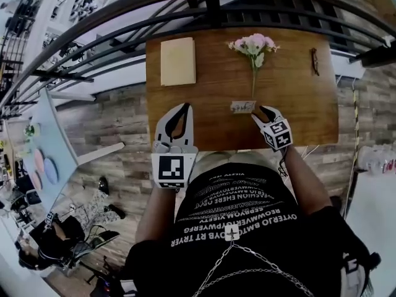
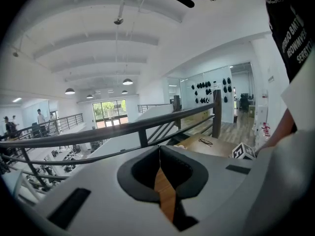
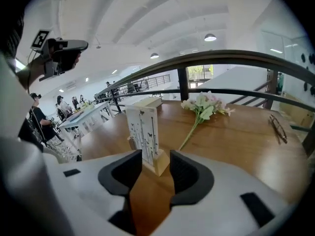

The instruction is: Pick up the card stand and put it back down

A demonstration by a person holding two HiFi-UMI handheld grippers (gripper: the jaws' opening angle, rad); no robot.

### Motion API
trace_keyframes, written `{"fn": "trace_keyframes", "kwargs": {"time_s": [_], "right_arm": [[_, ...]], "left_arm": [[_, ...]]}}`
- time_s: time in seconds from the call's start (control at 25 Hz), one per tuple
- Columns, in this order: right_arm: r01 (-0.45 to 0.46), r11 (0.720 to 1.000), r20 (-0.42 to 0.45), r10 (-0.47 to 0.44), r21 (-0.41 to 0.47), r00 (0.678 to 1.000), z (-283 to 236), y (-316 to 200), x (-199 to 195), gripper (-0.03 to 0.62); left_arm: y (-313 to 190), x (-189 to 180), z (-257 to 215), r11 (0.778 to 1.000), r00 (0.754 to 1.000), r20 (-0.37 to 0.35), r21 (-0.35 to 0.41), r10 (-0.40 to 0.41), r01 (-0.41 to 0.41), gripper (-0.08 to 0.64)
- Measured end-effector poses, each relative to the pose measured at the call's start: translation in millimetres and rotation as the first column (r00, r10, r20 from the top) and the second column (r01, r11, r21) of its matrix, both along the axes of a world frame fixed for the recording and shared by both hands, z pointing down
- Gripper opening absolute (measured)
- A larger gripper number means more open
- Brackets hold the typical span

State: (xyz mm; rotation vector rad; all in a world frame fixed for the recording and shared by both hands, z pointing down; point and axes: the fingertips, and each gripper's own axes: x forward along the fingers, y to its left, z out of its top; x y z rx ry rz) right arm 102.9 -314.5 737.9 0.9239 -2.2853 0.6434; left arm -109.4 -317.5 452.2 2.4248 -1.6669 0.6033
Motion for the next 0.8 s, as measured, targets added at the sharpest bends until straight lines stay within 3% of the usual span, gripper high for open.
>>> {"fn": "trace_keyframes", "kwargs": {"time_s": [0.32, 0.6, 0.8], "right_arm": [[0.039, 0.998, -0.045, -0.041, -0.046, 0.998, 41.3, -8.2, -4.9, 0.184], [0.119, 0.993, -0.046, -0.119, -0.004, 0.992, 45.1, -13.4, -14.9, 0.186], [0.156, 0.987, -0.037, -0.155, 0.024, 0.987, 48.0, -11.5, -15.3, 0.147]], "left_arm": [[-18.4, -6.4, 15.4, 0.999, 1.000, -0.008, -0.039, 0.022, -0.022, 0.028], [-32.8, -6.1, 19.0, 0.997, 0.999, -0.013, -0.063, 0.052, -0.053, 0.028], [-32.5, -1.6, 23.4, 0.996, 0.998, -0.014, -0.059, 0.065, -0.066, 0.028]]}}
